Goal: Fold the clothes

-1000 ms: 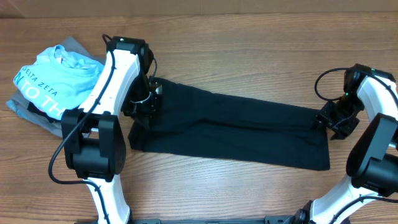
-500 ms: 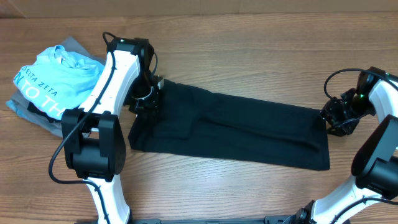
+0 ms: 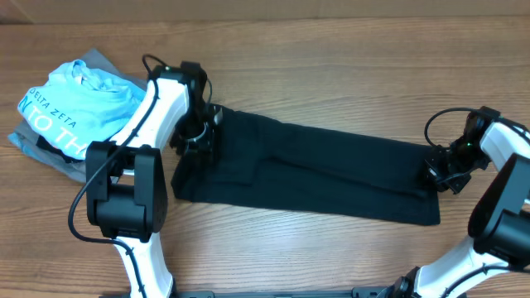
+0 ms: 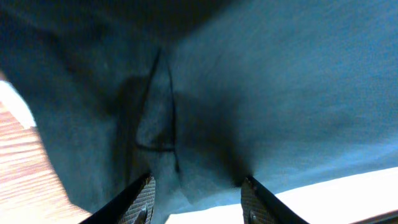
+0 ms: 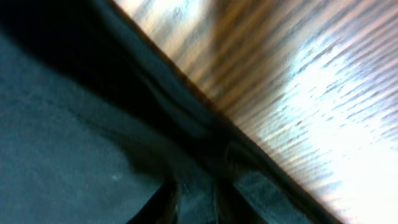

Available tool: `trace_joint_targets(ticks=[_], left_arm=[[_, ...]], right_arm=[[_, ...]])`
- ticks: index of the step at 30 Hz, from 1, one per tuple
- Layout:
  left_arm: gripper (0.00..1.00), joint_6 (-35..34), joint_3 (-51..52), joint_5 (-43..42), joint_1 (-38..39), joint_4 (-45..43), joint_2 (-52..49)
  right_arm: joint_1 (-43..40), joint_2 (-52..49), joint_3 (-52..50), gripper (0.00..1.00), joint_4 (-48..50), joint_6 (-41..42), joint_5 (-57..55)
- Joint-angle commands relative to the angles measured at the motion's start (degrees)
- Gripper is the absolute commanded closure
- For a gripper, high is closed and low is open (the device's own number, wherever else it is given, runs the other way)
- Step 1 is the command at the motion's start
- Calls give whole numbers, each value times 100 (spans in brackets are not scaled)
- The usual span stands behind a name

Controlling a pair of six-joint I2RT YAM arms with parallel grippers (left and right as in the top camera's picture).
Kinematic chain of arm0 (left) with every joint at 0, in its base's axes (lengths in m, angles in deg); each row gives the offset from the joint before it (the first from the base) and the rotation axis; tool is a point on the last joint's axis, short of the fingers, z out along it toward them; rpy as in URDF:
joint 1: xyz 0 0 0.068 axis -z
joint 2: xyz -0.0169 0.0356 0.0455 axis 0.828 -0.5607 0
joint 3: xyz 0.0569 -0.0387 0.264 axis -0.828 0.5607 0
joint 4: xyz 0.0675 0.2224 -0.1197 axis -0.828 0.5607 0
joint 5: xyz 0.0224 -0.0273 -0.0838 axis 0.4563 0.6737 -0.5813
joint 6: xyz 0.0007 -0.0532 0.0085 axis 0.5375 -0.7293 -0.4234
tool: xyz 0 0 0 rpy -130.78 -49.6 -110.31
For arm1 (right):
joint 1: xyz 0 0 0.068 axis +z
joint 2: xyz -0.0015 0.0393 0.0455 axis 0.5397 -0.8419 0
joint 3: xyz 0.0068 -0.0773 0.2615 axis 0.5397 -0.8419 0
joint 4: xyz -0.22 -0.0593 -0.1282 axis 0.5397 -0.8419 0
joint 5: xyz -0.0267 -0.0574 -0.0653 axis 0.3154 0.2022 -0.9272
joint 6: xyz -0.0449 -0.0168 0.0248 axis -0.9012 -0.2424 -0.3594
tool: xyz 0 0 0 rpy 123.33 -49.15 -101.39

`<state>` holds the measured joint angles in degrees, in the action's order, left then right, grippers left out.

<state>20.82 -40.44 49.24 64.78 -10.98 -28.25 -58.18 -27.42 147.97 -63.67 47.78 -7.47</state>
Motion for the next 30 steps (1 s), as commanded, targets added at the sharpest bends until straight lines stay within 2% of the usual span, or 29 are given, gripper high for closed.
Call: trace_joint_targets(ticks=[1,5,7,8,10,12,14,16,20,25,30], left_arm=[[52,118,702,-223,-26,-321,111],[52,118,1008,-138,-35,-570,111],[63,98,1003,-66,-52,-586,111],[66,66,944,-79,-92,-584,111],[61,52,780,-234,-166,-505,114],[57,131,391,-780,-278,-188,114],[55,232,-328,-1246,-428,256,114],[55,234,-962,-1268,-503,446,114],[55,227,-1510,-1272,-472,-74,114],[76,234,-1001,-1266,-184,-990,-81],[84,293,-166,-739,-76,-1729,-492]], right_arm=[[-138,-105,-140,86,678,238,-289],[-365,-101,409,89,127,-31,160],[-452,-87,671,85,-234,-380,678],[-490,-63,822,80,-444,-579,990],[-503,2,918,76,-577,-708,1215],[-505,120,944,73,-636,-798,1344],[-505,223,944,70,-691,-802,1346],[-505,221,944,68,-778,-804,1344],[-505,221,942,65,-815,-802,1346],[-505,221,933,61,-809,-802,1298],[-505,221,933,57,-780,-800,1259]])
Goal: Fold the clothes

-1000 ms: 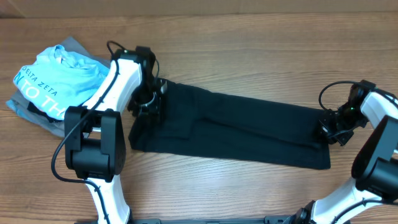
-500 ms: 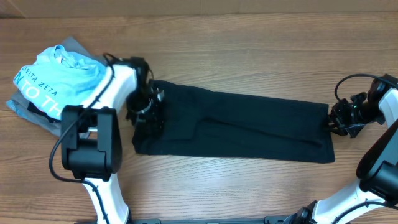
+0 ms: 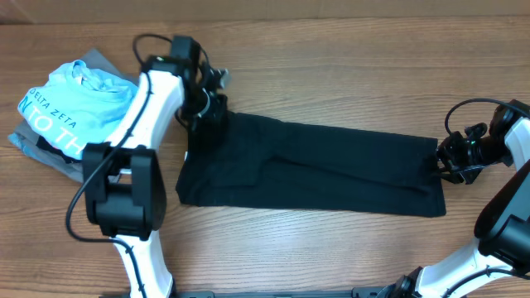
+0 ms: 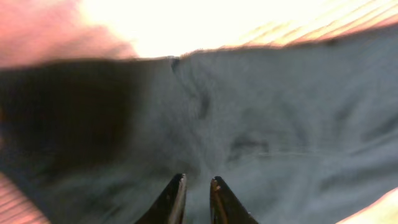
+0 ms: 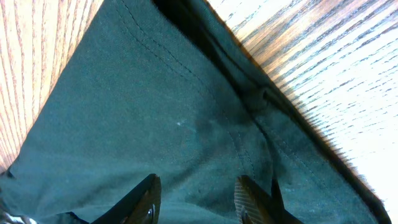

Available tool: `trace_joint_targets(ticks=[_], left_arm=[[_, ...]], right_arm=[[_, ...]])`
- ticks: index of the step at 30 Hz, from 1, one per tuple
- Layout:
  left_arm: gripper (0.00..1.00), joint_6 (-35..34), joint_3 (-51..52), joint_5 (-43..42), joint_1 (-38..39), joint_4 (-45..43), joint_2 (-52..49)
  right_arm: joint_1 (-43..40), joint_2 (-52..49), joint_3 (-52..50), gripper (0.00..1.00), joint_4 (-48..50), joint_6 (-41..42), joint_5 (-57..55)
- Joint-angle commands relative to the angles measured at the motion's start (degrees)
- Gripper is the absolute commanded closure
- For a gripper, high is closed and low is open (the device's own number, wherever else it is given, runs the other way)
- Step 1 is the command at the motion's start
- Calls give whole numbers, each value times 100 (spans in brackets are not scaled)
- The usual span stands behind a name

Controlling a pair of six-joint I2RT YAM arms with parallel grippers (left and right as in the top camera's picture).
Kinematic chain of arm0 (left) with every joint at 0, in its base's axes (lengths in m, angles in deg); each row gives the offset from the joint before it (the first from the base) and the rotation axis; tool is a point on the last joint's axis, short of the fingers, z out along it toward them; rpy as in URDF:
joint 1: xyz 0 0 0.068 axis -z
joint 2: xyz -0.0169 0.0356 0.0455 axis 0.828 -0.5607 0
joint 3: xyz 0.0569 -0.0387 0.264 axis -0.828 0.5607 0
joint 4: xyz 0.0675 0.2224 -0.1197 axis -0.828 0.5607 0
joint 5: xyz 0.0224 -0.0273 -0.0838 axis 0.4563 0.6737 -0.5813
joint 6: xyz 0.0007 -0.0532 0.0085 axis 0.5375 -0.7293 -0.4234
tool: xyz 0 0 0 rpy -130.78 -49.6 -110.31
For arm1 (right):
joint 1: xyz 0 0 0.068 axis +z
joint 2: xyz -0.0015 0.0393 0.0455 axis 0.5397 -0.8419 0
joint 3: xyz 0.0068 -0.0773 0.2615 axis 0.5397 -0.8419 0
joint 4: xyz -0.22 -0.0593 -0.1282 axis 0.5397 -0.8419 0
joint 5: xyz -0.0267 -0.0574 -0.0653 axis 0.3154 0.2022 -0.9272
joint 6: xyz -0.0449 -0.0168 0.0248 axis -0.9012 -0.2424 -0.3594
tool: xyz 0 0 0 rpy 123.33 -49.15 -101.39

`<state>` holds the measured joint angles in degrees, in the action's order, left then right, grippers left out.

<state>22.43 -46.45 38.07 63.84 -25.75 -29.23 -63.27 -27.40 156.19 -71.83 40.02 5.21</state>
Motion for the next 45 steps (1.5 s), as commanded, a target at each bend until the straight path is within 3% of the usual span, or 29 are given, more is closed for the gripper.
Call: trace_joint_targets(ticks=[1,5,8,11,12,15,18,24,27,29,31,33,35,37,39,42,45], left_arm=[[84,127,459,586,-39,-420,-503],[77,-122,409,750,-289,-1104,-570],[73,-214,-223,748,-546,-852,-560],[60,-192,-1040,748,-710,-199,-551],[57,-192,-1628,745,-802,317,-551],[53,-190,-2498,743,-879,1110,-551],[48,-190,-3069,702,-879,1692,-551],[50,-35,-3436,538,-859,2798,-551],[66,286,-3259,-44,-717,3062,-551],[80,494,-2747,-122,-400,2870,-553],[91,516,-1932,-15,-59,2354,-553],[96,516,-1176,0,164,1727,-553],[96,520,-208,26,380,844,-553],[96,474,376,179,431,205,-553],[96,-31,828,848,363,-302,-553],[96,-861,1025,1864,31,-332,-553],[96,-1152,988,1685,-616,-133,-553]], right_arm=[[4,219,111,57,50,-24,-9],[4,219,109,57,68,-24,-22],[4,219,109,54,140,-24,-295],[-2,219,109,39,205,-37,-295],[-2,219,109,28,304,-245,-310],[-2,212,105,12,393,-505,-310],[-2,205,98,3,426,-667,-560],[-210,138,98,4,382,-634,-1003],[-328,101,101,8,219,-627,-498],[-328,101,103,20,177,-623,-391],[-332,136,131,37,127,-625,-391],[-367,236,179,51,90,-623,-334],[-435,417,216,54,83,-623,-83],[-476,546,223,55,57,-616,83],[-479,570,219,52,-22,-621,98],[-476,570,208,44,-107,-621,98],[-459,568,133,34,-98,-623,98]])
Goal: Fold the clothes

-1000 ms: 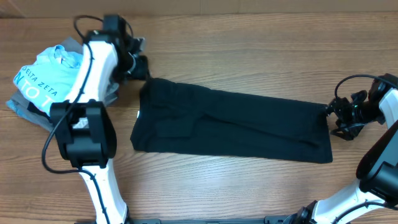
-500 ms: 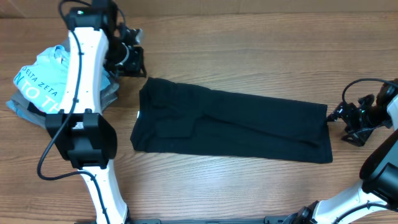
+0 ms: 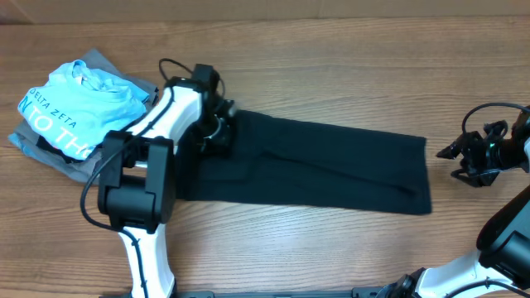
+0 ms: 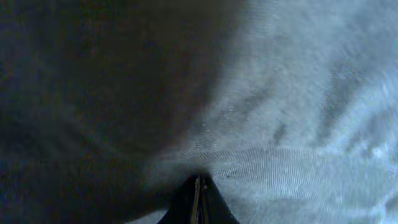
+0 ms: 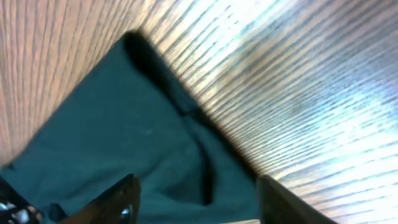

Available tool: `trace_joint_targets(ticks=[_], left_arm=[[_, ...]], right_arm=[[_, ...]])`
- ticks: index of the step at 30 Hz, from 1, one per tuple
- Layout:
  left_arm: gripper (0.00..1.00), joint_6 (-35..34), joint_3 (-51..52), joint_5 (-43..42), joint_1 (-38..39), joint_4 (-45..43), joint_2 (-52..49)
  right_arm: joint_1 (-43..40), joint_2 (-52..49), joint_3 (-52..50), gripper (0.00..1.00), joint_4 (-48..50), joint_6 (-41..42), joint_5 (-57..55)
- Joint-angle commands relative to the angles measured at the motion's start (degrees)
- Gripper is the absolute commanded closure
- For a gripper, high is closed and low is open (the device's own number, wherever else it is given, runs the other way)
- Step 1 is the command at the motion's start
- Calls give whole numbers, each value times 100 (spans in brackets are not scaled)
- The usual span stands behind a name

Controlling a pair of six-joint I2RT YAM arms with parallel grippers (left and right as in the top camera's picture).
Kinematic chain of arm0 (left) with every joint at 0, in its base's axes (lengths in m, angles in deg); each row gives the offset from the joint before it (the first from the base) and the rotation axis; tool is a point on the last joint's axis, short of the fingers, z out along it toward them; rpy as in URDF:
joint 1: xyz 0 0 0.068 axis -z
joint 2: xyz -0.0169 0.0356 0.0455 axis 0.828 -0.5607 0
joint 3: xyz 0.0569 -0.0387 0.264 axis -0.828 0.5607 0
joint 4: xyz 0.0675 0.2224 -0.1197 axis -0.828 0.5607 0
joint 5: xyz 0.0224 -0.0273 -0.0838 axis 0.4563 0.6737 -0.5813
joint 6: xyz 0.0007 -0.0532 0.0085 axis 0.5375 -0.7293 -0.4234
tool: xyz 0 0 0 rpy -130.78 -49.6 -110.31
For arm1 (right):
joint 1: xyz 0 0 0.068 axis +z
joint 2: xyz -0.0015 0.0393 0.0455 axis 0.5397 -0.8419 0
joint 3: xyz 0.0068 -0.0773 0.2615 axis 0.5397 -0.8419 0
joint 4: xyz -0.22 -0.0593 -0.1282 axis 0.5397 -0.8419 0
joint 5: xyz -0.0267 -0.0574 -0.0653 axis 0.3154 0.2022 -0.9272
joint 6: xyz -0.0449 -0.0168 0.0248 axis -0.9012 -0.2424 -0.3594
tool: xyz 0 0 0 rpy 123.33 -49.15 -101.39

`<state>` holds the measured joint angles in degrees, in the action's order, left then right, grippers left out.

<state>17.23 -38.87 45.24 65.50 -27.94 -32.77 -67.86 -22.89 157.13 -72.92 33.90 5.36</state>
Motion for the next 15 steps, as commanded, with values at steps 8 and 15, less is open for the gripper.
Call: trace_joint_targets(ticks=[8,15], left_arm=[[92,227,133,-164,-1252,-24,-197],[88,330,-813,-166,-903,708,-197]], right_arm=[[671,111,-1123,32,1091,-748,680],[1550,114,-1333,56,1207,-1650,2358]])
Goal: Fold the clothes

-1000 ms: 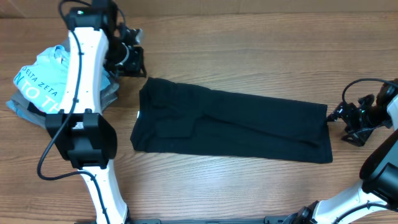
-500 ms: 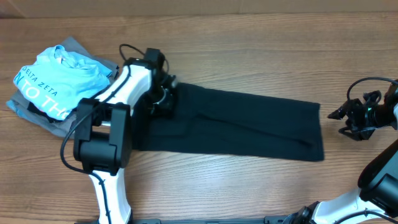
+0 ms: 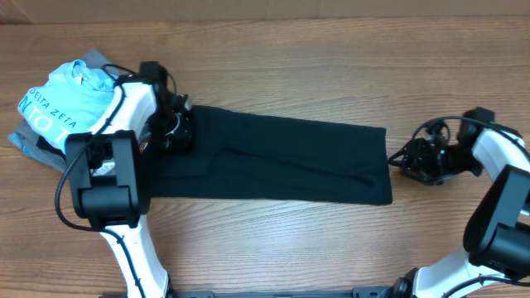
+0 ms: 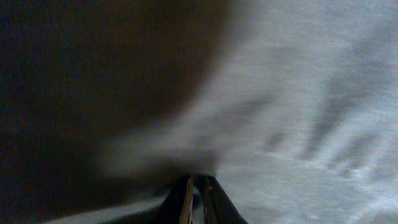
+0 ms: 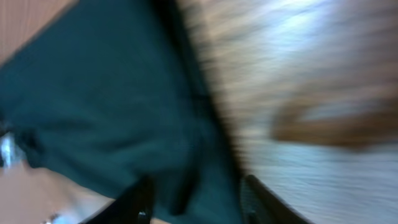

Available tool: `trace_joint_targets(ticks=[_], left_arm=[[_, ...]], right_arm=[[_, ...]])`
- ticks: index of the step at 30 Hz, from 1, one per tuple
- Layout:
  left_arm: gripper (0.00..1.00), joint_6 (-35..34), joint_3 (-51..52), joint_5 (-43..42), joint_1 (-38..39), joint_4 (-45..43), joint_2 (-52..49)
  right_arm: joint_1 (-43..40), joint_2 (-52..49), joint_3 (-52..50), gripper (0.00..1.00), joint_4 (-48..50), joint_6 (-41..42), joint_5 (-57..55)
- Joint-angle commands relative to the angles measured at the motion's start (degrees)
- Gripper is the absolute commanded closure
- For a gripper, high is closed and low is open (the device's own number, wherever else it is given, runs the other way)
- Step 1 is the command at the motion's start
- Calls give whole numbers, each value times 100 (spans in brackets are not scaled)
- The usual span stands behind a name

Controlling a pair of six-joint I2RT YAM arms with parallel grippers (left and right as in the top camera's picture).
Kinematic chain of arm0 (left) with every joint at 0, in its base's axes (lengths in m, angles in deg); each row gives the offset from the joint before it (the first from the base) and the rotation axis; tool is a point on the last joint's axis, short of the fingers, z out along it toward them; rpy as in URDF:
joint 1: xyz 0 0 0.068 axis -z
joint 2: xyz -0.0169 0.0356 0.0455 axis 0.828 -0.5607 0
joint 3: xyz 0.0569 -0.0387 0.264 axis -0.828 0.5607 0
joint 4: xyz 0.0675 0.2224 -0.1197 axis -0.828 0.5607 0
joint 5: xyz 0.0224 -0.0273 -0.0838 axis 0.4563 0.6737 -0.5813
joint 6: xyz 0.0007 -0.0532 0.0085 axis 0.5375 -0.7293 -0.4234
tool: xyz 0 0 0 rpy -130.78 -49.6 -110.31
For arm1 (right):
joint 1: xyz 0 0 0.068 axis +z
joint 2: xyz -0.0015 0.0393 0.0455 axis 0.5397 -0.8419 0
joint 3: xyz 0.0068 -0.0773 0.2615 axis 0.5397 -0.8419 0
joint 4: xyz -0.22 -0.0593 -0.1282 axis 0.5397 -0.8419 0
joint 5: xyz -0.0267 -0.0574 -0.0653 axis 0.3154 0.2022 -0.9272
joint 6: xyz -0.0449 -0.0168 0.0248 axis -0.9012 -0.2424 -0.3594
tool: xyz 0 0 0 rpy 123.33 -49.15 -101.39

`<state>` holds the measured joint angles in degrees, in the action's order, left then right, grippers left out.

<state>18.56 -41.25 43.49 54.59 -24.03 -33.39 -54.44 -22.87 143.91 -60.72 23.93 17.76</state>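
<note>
A pair of black pants [image 3: 281, 161] lies flat and stretched lengthwise across the table. My left gripper [image 3: 175, 131] is at the waist end on the left, pressed down on the cloth. In the left wrist view the left gripper [image 4: 196, 191] is shut on a pinch of the dark fabric [image 4: 292, 118]. My right gripper [image 3: 402, 162] is just past the hem end on the right. In the blurred right wrist view the right gripper [image 5: 196, 196] is open, with the pants' hem [image 5: 106, 106] under and between its fingers.
A pile of clothes with a light blue T-shirt [image 3: 70, 99] on top lies at the far left, close behind the left arm. Bare wooden table [image 3: 331, 74] surrounds the pants. A wall edge runs along the back.
The pants have shifted to the left, and the left gripper, still shut on the waist, has gone left with them. The open right gripper has come left to the hem.
First the left gripper stood open on the waist and the right was nearly shut at the hem. Then the left was shut at the waist's far corner and the right open. The right then stood clear of the hem. Now the pants lie further left.
</note>
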Motion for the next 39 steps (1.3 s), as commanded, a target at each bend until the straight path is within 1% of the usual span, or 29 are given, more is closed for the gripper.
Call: trace_joint_targets(ticks=[1,3,4,6,7,8,11,15,16,17,18,19,20,22,23,24,25,26,28,29,31,33,36,37,39], left_arm=[[88,199,-715,11,205,442,-136],[88,199,-1123,9,232,789,-136],[88,201,-1460,9,243,1075,-136],[89,199,-1941,7,247,1480,-136],[88,199,-2146,9,247,1646,-136],[88,197,-2553,9,247,1947,-136],[88,197,-3239,9,247,2382,-136],[87,192,-3814,9,247,2736,-136],[87,170,-3987,7,256,2916,-136],[87,160,-4030,9,258,2975,-136],[87,149,-4076,9,262,3051,-136],[88,149,-4116,9,262,3132,-136],[88,151,-4157,9,262,3233,-136],[89,153,-4205,17,262,3394,-136],[89,153,-4218,31,262,3458,-136],[89,157,-4229,31,262,3515,-136],[89,175,-4229,28,262,3571,-136],[89,177,-4232,31,262,3598,-136],[89,177,-4229,31,262,3620,-136],[89,177,-4232,28,262,3622,-136],[89,175,-4232,28,262,3633,-136],[89,177,-4232,28,262,3630,-136],[89,177,-4229,28,262,3624,-136],[88,177,-4229,31,262,3624,-136],[88,177,-4232,31,262,3628,-136]], right_arm=[[273,111,-11,56,-4,-660,1311],[339,109,-13,55,-11,-474,1255],[356,109,-13,40,-72,-114,841],[374,109,-28,39,-302,516,181],[376,109,-35,39,-356,555,199],[385,109,-72,39,-546,894,260],[385,109,-175,39,-826,1523,267],[407,109,-402,37,-667,1963,619],[446,109,-492,37,-411,2275,590],[459,109,-527,38,-293,2415,577],[474,109,-586,44,-118,2667,577],[481,109,-651,55,90,2946,579],[479,109,-695,62,271,3128,579],[479,109,-699,77,553,3292,450],[476,109,-673,81,634,3314,385],[455,109,-590,87,664,3303,232],[435,127,-402,92,634,2983,162],[437,153,-286,94,597,2667,162],[448,245,-7,96,372,1956,140],[446,361,186,96,85,1637,-101],[448,549,249,96,-133,1405,-435],[448,632,247,96,-413,1388,-695],[448,629,221,90,-833,1320,-883],[448,629,210,85,-970,1187,-892],[442,629,212,58,-1082,1093,-1021]])
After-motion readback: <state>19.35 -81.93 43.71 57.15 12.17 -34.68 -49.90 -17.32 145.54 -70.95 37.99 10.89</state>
